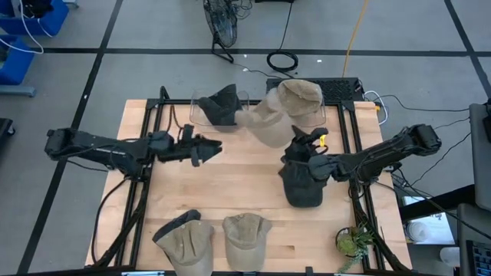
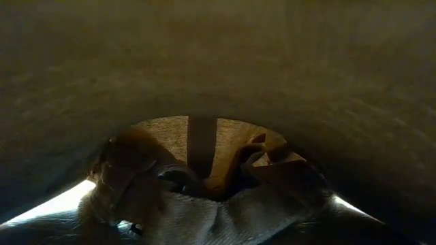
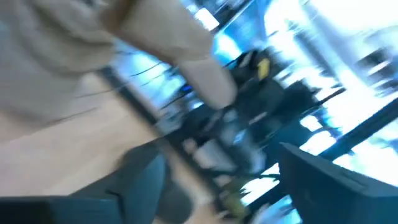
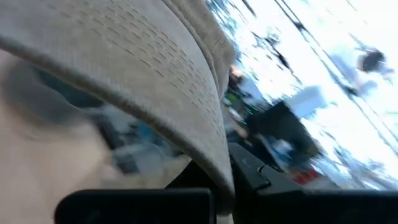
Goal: Pick & Place hat
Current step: Put the brown cap into the right transparent bin
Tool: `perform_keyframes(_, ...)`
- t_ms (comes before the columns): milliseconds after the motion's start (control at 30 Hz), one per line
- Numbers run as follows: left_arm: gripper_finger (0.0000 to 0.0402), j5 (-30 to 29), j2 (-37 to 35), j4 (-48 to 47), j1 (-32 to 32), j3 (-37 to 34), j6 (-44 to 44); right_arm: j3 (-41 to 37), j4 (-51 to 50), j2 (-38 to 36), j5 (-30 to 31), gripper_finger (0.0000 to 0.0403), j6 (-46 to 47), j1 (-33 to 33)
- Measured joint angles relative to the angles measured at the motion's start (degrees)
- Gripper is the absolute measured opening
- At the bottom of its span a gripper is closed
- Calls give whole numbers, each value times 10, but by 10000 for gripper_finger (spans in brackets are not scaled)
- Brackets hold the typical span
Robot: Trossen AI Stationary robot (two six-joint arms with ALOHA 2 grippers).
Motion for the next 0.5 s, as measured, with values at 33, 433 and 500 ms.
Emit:
perform_keyframes(33, 331, 14, 20, 26, 10, 7, -18, 0, 11, 1, 10, 5, -17, 0)
perform_keyframes(433, 391, 84, 204, 31, 87, 175, -93, 0, 66, 21, 43, 5, -51, 0)
perform_keyframes(500, 383, 90, 219, 29, 97, 197, -94, 0, 74, 21, 39, 5, -48, 3)
